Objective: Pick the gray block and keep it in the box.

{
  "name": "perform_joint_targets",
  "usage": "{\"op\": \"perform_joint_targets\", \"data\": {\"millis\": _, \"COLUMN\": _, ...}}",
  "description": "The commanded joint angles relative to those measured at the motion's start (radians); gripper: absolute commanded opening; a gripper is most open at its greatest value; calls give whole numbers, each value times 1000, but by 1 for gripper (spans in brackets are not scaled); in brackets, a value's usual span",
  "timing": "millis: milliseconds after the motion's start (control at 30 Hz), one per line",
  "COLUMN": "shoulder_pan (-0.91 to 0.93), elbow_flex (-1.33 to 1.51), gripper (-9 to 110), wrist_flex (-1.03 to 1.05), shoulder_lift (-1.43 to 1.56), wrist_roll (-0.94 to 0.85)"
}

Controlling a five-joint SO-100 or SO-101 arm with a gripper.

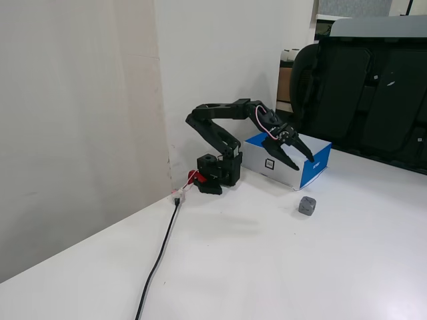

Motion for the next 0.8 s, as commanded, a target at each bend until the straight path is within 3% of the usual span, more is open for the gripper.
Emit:
{"op": "perform_joint_targets", "data": {"millis": 0, "shoulder_pan": -25, "elbow_flex": -138, "gripper": 19, "wrist_flex": 15, "shoulder_lift": -40, "wrist_roll": 17}}
{"op": "perform_joint_targets", "data": {"millis": 433, "shoulder_pan": -81, "elbow_flex": -316, "gripper": 27, "wrist_flex": 115, "shoulder_lift": -459, "wrist_roll": 170}}
{"op": "perform_joint_targets", "data": {"millis": 767, "shoulder_pan": 20, "elbow_flex": -301, "gripper": 31, "wrist_flex": 69, "shoulder_lift": -647, "wrist_roll": 183}}
